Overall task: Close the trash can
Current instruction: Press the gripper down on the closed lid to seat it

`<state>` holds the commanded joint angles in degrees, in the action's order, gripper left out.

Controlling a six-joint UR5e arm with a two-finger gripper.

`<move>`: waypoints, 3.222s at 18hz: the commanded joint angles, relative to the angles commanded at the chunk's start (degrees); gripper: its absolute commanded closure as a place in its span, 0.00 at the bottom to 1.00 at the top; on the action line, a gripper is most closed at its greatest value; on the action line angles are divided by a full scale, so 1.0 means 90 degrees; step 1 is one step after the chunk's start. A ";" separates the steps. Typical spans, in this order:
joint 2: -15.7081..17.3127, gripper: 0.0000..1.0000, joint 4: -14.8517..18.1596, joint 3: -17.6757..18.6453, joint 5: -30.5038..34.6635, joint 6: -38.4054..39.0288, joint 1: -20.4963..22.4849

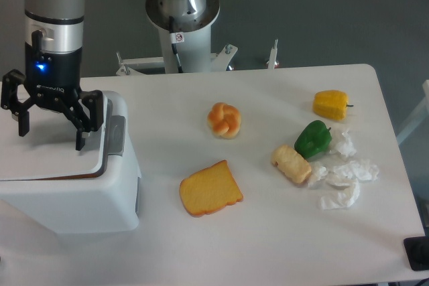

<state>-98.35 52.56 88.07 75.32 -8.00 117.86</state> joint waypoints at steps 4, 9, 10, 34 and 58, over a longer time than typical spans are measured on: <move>0.0000 0.00 0.0000 0.0097 -0.0107 -0.0010 0.0078; 0.0010 0.00 0.0010 0.0108 -0.0234 -0.0010 0.0176; 0.0010 0.00 0.0010 0.0108 -0.0234 -0.0010 0.0176; 0.0361 0.00 0.0020 0.0557 -0.0693 -0.0088 0.0332; 0.0361 0.00 0.0020 0.0567 -0.0693 -0.0098 0.0342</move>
<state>-95.10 52.73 93.16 69.08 -8.88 120.94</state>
